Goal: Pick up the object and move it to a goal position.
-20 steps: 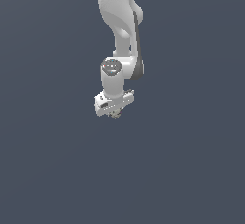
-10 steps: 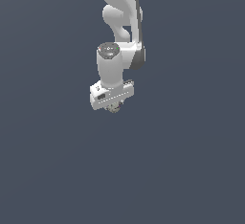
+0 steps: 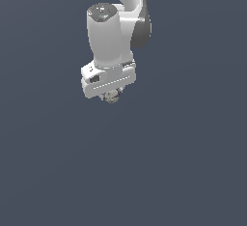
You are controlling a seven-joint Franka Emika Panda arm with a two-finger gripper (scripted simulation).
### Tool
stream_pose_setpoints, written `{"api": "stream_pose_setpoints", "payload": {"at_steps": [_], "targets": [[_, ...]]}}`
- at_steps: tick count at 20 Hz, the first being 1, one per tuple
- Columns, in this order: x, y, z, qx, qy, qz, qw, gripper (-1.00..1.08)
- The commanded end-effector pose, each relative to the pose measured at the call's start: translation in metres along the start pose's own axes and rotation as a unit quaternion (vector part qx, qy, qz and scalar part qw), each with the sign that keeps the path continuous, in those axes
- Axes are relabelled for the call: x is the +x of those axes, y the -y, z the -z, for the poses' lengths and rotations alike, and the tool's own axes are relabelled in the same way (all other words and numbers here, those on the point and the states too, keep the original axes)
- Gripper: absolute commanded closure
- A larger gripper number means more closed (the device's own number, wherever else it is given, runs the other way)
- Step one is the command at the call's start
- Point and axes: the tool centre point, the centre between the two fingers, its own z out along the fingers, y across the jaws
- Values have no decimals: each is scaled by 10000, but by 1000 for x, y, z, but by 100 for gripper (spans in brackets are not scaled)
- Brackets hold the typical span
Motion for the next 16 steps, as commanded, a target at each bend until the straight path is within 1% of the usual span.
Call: {"api": "stream_pose_setpoints", "payload": {"at_steps": [1,11,16], "targets": [[3,-3,27,1,-2,2,10000,108],[15,-17,127,1,-2,2,10000,108],[21,-24,171,-1,0,0,10000,108]]}}
